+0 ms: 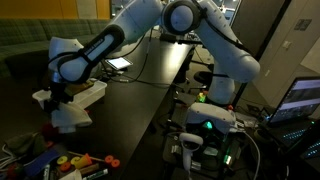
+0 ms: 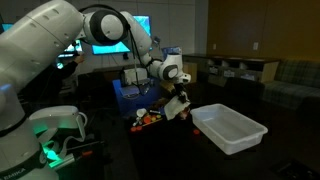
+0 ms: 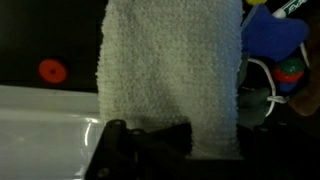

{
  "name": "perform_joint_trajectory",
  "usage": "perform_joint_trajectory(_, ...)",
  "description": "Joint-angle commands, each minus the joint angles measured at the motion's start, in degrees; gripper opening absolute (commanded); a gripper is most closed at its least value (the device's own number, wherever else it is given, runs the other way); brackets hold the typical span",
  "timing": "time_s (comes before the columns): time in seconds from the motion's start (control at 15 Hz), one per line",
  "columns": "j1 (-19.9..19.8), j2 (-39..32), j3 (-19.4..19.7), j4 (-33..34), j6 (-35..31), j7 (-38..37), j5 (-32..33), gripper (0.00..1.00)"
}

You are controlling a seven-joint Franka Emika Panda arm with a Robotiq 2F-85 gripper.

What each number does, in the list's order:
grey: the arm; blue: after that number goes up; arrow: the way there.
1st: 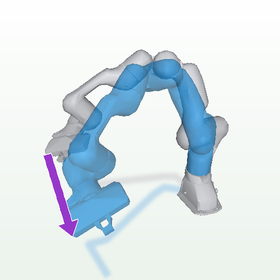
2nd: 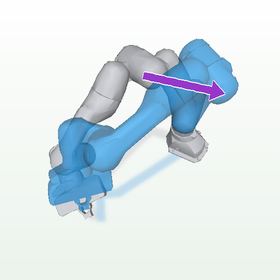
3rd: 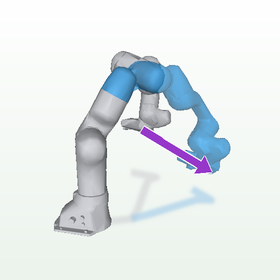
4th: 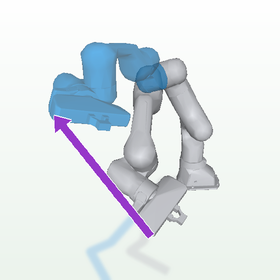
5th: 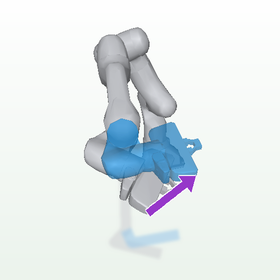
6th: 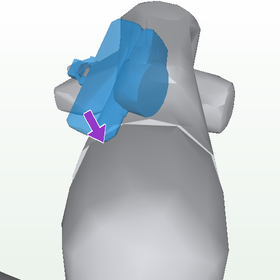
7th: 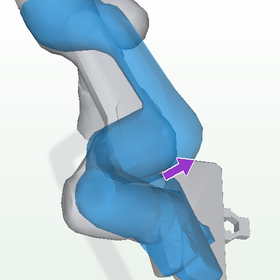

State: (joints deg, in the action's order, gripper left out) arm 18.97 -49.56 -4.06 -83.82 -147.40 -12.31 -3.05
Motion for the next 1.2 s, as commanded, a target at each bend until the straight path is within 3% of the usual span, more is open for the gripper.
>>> perform_joint_trajectory(0.0,-5.88,9.81,-4.05,-8.16,4.24,9.39,-0.32,0.1)
perform_joint_trajectory(0.2,-10.77,14.66,-5.32,-12.64,7.85,15.58,-1.3,0.1)
perform_joint_trajectory(0.47,-15.02,17.21,-3.06,-17.72,10.1,19.05,-0.41,0.1)
perform_joint_trajectory(0.73,-17.06,14.08,1.62,-20.35,6.76,17.39,2.02,0.1)
perform_joint_trajectory(1.13,-18.8,5.87,6.43,-17.6,3.15,14.64,2.48,0.11)
